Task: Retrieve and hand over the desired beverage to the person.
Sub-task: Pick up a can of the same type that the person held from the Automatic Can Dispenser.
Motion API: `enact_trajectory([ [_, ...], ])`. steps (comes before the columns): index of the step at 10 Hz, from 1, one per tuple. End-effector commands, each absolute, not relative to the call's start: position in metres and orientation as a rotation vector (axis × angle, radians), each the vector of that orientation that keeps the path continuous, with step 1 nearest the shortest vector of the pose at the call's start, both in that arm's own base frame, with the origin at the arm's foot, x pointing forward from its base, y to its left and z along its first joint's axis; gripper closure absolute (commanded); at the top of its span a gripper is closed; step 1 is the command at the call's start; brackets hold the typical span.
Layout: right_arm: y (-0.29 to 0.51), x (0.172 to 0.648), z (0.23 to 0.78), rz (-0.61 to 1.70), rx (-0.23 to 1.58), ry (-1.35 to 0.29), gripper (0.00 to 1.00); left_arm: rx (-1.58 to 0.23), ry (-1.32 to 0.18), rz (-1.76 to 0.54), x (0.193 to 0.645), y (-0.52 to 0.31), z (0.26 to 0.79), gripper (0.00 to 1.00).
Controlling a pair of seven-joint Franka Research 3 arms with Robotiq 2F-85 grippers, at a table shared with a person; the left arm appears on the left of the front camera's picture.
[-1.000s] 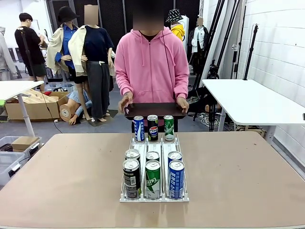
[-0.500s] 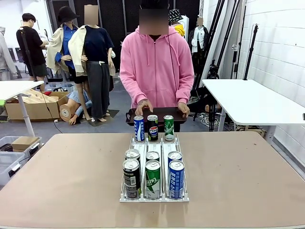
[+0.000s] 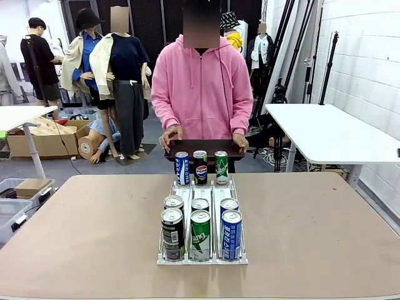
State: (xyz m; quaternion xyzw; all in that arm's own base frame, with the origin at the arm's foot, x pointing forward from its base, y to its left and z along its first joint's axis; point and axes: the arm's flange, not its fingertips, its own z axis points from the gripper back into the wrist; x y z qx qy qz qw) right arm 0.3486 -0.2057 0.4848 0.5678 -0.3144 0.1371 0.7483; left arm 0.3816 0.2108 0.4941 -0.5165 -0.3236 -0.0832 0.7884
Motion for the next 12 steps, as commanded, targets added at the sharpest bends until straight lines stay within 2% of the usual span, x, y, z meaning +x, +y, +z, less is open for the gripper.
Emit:
enact_trajectory([
  [1,-0.2042,0.3483,0.4829,0.303,1.26,-0.701,0.0,-1.125,-0.705,-0.175,0.3805,0.2111,0.4949,0.0],
  [12,-0.2042,0.3483,0.4829,0.303,1.26,-0.701,0.0,-1.125,-0.705,-0.175,0.3805,0.2111,0.4949,0.0],
])
